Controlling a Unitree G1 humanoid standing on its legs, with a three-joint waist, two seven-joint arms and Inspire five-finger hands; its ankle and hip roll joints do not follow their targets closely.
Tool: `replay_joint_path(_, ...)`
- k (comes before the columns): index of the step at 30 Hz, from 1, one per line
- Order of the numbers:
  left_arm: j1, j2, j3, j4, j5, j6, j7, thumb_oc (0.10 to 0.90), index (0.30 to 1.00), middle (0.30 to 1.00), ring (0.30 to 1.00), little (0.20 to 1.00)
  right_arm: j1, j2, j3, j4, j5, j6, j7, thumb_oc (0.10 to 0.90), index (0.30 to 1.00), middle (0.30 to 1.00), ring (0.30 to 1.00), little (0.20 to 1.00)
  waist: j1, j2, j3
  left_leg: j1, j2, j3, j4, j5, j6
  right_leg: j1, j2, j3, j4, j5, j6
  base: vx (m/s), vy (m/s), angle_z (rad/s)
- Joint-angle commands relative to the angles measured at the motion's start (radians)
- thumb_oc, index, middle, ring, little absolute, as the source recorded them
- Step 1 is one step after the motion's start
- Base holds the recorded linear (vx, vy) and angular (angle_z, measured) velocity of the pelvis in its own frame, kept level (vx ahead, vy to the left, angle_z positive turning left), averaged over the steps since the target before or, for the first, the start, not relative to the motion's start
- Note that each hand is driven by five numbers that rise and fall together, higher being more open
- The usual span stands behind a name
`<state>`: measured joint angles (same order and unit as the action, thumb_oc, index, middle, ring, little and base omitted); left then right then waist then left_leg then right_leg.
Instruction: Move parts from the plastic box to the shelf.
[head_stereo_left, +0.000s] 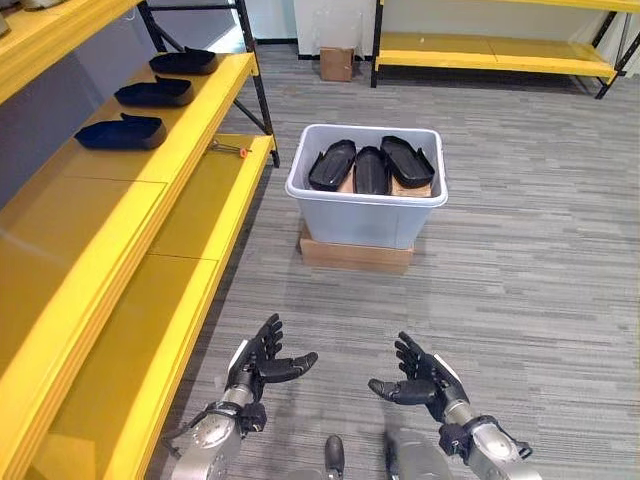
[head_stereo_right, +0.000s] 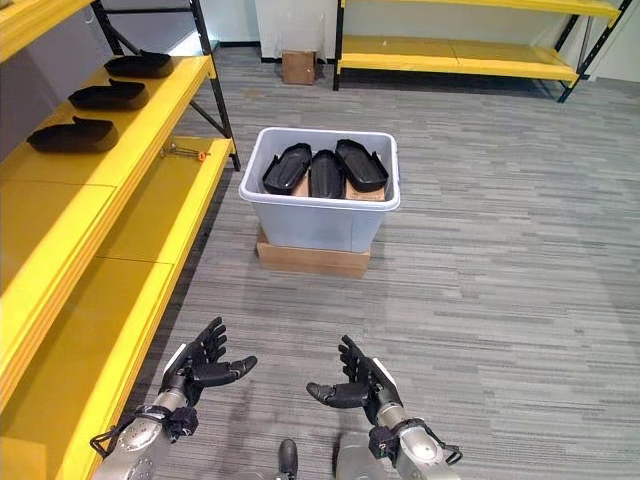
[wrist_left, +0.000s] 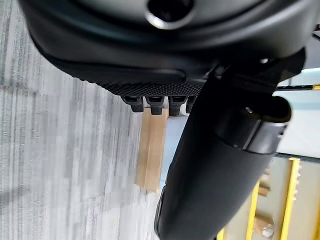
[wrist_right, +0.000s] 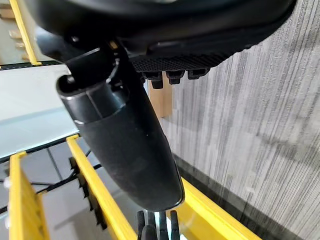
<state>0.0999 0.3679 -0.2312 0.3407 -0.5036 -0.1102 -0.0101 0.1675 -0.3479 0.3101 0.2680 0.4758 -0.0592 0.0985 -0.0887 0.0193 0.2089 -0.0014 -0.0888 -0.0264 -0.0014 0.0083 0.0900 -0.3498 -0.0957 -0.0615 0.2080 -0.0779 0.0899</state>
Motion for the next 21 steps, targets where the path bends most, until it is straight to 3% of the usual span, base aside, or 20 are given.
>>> replay_joint_path(1, -0.019, -0.002, 0.033, -0.104, 0.006, -0.084, -0.015, 0.9, 1.0, 1.0, 1.0, 1.0, -0.045, -0.008, -0.009, -0.066, 0.022, -0.079, 0.006, 0.9, 1.0, 1.0, 1.0, 1.0, -0.017, -0.01, -0.053, 0.162, 0.05, -0.048, 0.055, -0.185, -0.082, 0.045, -0.035, -0.003, -0.202, 0.167, 0.065, 0.27, -0.092, 0.1)
replay_joint_path(4, -0.012, -0.021, 0.011, -0.098, 0.003, -0.081, -0.037, 0.9, 1.0, 1.0, 1.0, 1.0, -0.027, -0.011, -0.016, -0.07, 0.018, -0.079, 0.006, 0.9, 1.0, 1.0, 1.0, 1.0, -0.027, -0.031, -0.09, 0.217, 0.083, -0.067, 0.087, -0.222, -0.106, 0.094, -0.014, 0.011, -0.207, 0.191, 0.05, 0.46, -0.212, 0.15)
replay_joint_path(7, -0.03, -0.039, -0.01, -0.109, -0.019, -0.084, -0.034, 0.9, 1.0, 1.0, 1.0, 1.0, -0.046, -0.028, -0.022, -0.075, 0.023, -0.086, -0.004, 0.9, 1.0, 1.0, 1.0, 1.0, -0.039, -0.019, -0.125, 0.213, 0.131, -0.091, 0.183, -0.167, -0.144, 0.123, 0.045, 0.018, -0.181, 0.181, 0.02, 0.48, -0.264, 0.66)
replay_joint_path(8, -0.037, -0.046, -0.012, -0.121, -0.037, -0.085, -0.024, 0.9, 1.0, 1.0, 1.0, 1.0, -0.06, -0.041, -0.018, -0.072, 0.02, -0.093, -0.008, 0.9, 1.0, 1.0, 1.0, 1.0, -0.027, -0.015, -0.133, 0.171, 0.147, -0.099, 0.298, -0.058, -0.168, 0.16, 0.072, 0.008, -0.179, 0.154, -0.005, 0.51, -0.29, 0.51)
replay_joint_path(9, -0.04, -0.058, -0.012, -0.127, -0.077, -0.08, -0.015, 0.9, 1.0, 1.0, 1.0, 1.0, -0.065, -0.049, -0.018, -0.077, 0.025, -0.099, -0.012, 0.9, 1.0, 1.0, 1.0, 1.0, -0.021, -0.014, -0.128, 0.139, 0.159, -0.108, 0.404, 0.015, -0.181, 0.183, 0.089, 0.007, -0.174, 0.138, -0.023, 0.45, -0.281, 0.2)
replay_joint_path(11, -0.05, -0.042, -0.013, -0.154, -0.064, -0.082, -0.02, 0.9, 1.0, 1.0, 1.0, 1.0, -0.053, -0.054, -0.025, -0.084, 0.038, -0.101, -0.011, 0.9, 1.0, 1.0, 1.0, 1.0, -0.013, -0.036, -0.12, 0.063, 0.156, -0.126, 0.572, 0.141, -0.195, 0.236, 0.111, 0.034, -0.193, 0.113, -0.06, 0.3, -0.252, -0.23)
replay_joint_path(12, -0.054, -0.036, -0.01, -0.172, -0.06, -0.086, -0.024, 0.9, 1.0, 1.0, 1.0, 1.0, -0.053, -0.061, -0.029, -0.086, 0.037, -0.103, -0.011, 0.9, 1.0, 1.0, 1.0, 1.0, 0.001, -0.052, -0.109, 0.023, 0.147, -0.125, 0.653, 0.168, -0.196, 0.259, 0.107, 0.035, -0.194, 0.101, -0.069, 0.3, -0.271, -0.27)
replay_joint_path(13, -0.052, -0.037, -0.008, -0.179, -0.069, -0.085, -0.018, 0.9, 1.0, 1.0, 1.0, 1.0, -0.054, -0.066, -0.028, -0.082, 0.035, -0.104, -0.016, 0.9, 1.0, 1.0, 1.0, 1.0, 0.013, -0.065, -0.094, -0.014, 0.141, -0.117, 0.743, 0.163, -0.179, 0.282, 0.106, 0.041, -0.19, 0.094, -0.079, 0.36, -0.291, -0.23)
replay_joint_path(14, -0.05, -0.044, -0.006, -0.176, -0.082, -0.08, -0.013, 0.9, 1.0, 1.0, 1.0, 1.0, -0.052, -0.069, -0.023, -0.081, 0.035, -0.096, -0.024, 0.9, 1.0, 1.0, 1.0, 1.0, 0.034, -0.084, -0.082, -0.097, 0.113, -0.087, 0.748, 0.112, -0.143, 0.325, 0.105, 0.062, -0.196, 0.068, -0.092, 0.38, -0.234, -0.25)
replay_joint_path(16, -0.042, -0.05, -0.004, -0.169, -0.087, -0.077, -0.005, 0.9, 1.0, 1.0, 1.0, 1.0, -0.049, -0.07, -0.025, -0.078, 0.048, -0.099, -0.033, 0.9, 1.0, 1.0, 1.0, 1.0, 0.061, -0.086, -0.067, -0.214, 0.097, -0.052, 0.703, 0.04, -0.127, 0.371, 0.113, 0.084, -0.197, 0.045, -0.089, 0.29, -0.111, -0.29)
replay_joint_path(17, -0.042, -0.05, -0.004, -0.169, -0.087, -0.077, -0.005, 0.9, 1.0, 1.0, 1.0, 1.0, -0.049, -0.069, -0.025, -0.078, 0.048, -0.099, -0.033, 0.9, 1.0, 1.0, 1.0, 1.0, 0.06, -0.089, -0.069, -0.216, 0.095, -0.052, 0.699, 0.044, -0.127, 0.368, 0.11, 0.083, -0.197, 0.046, -0.089, 0.19, -0.037, -0.23)
replay_joint_path(18, -0.034, -0.049, -0.001, -0.172, -0.084, -0.076, -0.005, 0.9, 1.0, 1.0, 1.0, 1.0, -0.045, -0.067, -0.027, -0.081, 0.051, -0.1, -0.031, 0.9, 1.0, 1.0, 1.0, 1.0, 0.065, -0.091, -0.071, -0.255, 0.095, -0.041, 0.624, 0.035, -0.123, 0.379, 0.112, 0.086, -0.199, 0.034, -0.086, 0.26, 0.007, -0.14)
replay_joint_path(19, -0.023, -0.045, 0.005, -0.169, -0.075, -0.077, -0.003, 0.9, 1.0, 1.0, 1.0, 1.0, -0.042, -0.065, -0.026, -0.077, 0.045, -0.103, -0.03, 0.9, 1.0, 1.0, 1.0, 1.0, 0.078, -0.082, -0.069, -0.265, 0.118, -0.016, 0.451, 0.028, -0.121, 0.404, 0.123, 0.09, -0.2, 0.01, -0.077, 0.31, 0.021, -0.06)
replay_joint_path(21, -0.017, -0.044, 0.003, -0.169, -0.077, -0.079, -0.007, 0.9, 1.0, 1.0, 1.0, 1.0, -0.042, -0.066, -0.026, -0.074, 0.044, -0.101, -0.027, 0.9, 1.0, 1.0, 1.0, 1.0, 0.084, -0.085, -0.07, -0.246, 0.118, -0.015, 0.41, 0.031, -0.124, 0.41, 0.118, 0.093, -0.195, 0.002, -0.075, 0.26, 0.049, -0.09)
